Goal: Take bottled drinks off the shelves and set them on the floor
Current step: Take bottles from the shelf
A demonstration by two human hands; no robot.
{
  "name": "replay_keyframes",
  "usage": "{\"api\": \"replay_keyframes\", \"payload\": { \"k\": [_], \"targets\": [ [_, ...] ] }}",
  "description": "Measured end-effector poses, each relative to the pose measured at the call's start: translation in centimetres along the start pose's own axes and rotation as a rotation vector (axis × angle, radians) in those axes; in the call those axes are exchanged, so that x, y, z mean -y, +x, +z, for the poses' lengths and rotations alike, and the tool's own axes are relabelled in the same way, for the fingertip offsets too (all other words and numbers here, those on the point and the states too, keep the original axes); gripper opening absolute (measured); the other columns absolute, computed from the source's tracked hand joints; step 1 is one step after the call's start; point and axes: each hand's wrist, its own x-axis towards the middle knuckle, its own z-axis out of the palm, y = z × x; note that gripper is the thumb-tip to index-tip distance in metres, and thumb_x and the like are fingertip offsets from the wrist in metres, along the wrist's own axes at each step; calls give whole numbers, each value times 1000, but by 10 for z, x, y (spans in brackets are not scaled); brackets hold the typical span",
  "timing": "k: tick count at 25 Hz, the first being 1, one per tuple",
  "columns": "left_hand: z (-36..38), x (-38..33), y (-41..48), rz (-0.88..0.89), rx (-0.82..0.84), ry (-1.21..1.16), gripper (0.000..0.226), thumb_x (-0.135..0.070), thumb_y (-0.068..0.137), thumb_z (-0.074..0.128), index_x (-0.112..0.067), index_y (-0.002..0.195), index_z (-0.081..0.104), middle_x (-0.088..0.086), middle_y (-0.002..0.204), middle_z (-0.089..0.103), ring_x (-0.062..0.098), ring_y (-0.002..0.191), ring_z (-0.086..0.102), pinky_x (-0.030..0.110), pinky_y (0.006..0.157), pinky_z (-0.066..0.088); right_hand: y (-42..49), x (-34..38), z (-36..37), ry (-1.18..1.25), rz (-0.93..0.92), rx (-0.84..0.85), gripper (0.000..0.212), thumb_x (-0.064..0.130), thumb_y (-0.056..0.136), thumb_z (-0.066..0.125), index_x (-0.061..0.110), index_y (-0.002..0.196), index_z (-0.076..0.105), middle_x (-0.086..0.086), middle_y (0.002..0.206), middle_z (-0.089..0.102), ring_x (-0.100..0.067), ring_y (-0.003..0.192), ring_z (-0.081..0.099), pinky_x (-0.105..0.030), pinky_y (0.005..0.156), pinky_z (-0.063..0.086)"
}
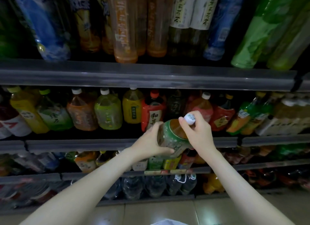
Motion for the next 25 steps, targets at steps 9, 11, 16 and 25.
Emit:
{"api": "replay_keyframes", "payload": {
  "k": [9,11,16,25],
  "targets": [
    [-41,5,73,58,-457,39,72,-18,90,61,-15,149,22,10,148,36,24,136,35,32,110,33,42,-33,11,-41,95,-223,26,35,94,57,14,108,53,10,87,58,-15,79,58,-32,74,47],
    [-42,-3,90,46,-511,-114,60,-26,89,63,-16,141,36,5,137,48,21,128,45,31,104,38,52,-38,20,-62,134,-215,32,36,94,56,11,114,53,0,99,63,-24,92,61,-32,78,44],
    [-43,-4,85,75,-601,92,46,-35,92,58,-8,129,51,14,124,53,27,120,43,24,93,29,78,-45,47,-227,40,-107,33,35,97,51,7,115,48,-8,98,61,-31,87,62,-29,63,39],
    [-39,0,49,162,-459,85,33,-24,96,51,-11,126,48,7,116,60,24,109,56,27,86,43,89,-51,53,-633,53,297,95,42,85,67,32,151,-1,-10,153,10,-33,140,15,-44,113,22]
  ]
}}
